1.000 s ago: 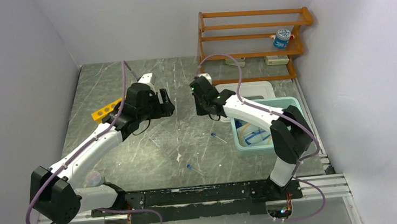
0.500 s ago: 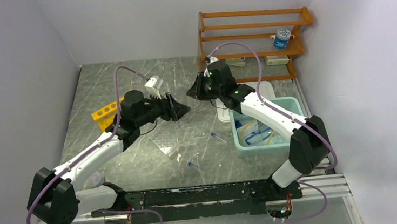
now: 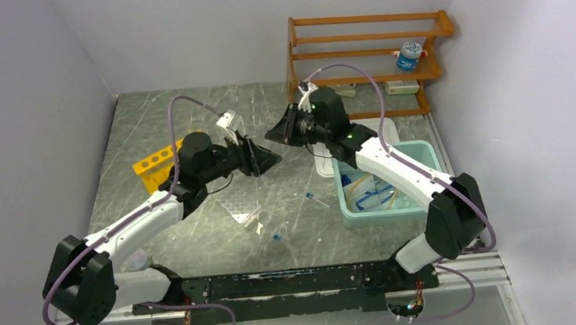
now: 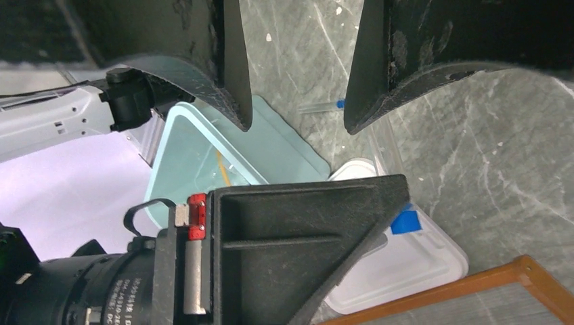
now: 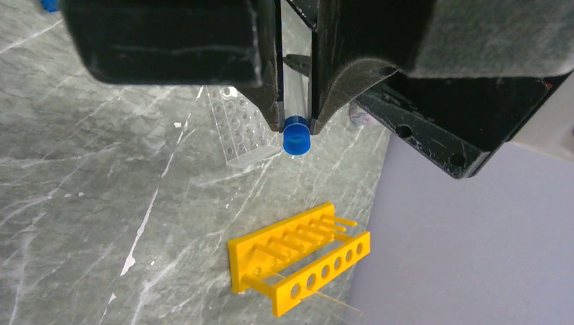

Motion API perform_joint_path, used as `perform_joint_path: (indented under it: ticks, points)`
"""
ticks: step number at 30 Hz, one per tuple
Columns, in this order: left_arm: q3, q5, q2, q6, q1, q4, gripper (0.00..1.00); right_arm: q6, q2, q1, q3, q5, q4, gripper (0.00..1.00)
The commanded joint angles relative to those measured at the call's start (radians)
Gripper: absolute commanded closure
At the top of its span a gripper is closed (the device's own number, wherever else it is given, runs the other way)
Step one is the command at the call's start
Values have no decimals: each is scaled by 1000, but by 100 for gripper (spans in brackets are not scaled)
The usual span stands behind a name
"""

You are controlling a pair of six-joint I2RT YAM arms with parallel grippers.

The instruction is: Organize the chemistry lab equipment

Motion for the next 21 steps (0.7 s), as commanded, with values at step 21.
perform_joint_path:
  ticks: [21]
  points:
    - [201, -141, 49, 95, -1, -365, 50, 27, -23, -6, -3, -61, 10, 86]
